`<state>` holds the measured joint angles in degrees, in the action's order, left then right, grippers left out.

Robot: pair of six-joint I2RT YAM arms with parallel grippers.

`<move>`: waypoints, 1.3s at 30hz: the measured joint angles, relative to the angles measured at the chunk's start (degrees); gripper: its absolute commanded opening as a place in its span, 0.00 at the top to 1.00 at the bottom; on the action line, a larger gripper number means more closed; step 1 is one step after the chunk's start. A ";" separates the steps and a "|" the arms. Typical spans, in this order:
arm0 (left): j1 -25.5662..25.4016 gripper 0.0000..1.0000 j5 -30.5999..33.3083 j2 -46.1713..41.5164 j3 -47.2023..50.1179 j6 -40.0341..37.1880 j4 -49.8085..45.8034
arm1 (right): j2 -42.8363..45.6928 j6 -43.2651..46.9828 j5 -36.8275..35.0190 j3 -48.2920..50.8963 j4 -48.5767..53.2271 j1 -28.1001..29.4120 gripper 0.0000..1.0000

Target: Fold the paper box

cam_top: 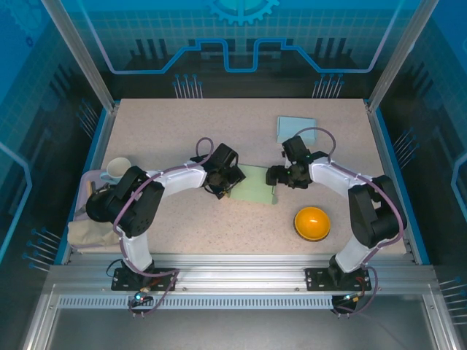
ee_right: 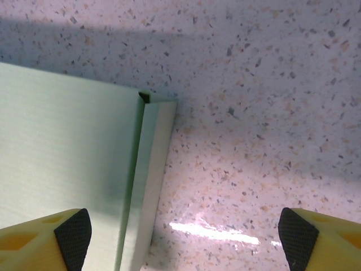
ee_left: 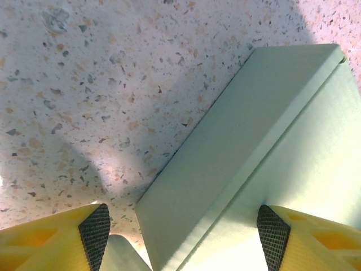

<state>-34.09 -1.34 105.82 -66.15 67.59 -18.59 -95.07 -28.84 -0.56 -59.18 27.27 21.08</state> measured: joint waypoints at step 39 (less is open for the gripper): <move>-2.84 0.23 2.19 1.95 -5.44 -0.42 -5.75 | -1.95 1.51 1.77 0.72 -2.47 -0.39 0.13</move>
<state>-36.93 0.84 107.77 -71.59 67.18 -24.34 -97.01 -27.33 1.21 -58.46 24.80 20.69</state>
